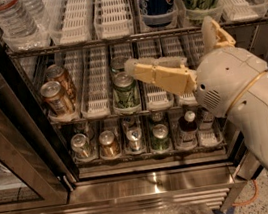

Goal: Pick pepsi can from top shelf of fridge

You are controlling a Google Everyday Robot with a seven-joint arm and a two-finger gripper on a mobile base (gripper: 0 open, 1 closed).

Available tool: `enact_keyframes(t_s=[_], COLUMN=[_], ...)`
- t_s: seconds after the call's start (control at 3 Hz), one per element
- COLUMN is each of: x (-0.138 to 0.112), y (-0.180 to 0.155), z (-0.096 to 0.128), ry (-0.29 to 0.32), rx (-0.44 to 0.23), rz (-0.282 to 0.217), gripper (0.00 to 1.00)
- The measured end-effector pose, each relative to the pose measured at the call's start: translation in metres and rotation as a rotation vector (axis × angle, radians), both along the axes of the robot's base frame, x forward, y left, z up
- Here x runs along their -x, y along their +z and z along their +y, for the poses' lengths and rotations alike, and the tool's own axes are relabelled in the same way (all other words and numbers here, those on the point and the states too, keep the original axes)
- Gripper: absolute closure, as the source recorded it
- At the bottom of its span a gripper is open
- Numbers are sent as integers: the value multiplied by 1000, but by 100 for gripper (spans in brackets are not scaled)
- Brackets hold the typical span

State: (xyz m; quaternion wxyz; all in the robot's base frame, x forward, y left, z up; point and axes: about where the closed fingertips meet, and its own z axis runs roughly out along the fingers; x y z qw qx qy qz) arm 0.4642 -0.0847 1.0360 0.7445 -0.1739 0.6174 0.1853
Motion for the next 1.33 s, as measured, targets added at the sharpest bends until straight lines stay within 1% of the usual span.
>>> enact_keyframes(t_s=[0.33, 0.67, 1.0, 1.33], x=[-11, -17, -16, -20], y=[-5, -10, -10, -4], z=[-1, -32, -27, -20], ry=[68, 79, 93, 119], rx=[79, 192, 182, 163], rz=[-24, -20, -21, -36], gripper=[0, 0, 0, 0])
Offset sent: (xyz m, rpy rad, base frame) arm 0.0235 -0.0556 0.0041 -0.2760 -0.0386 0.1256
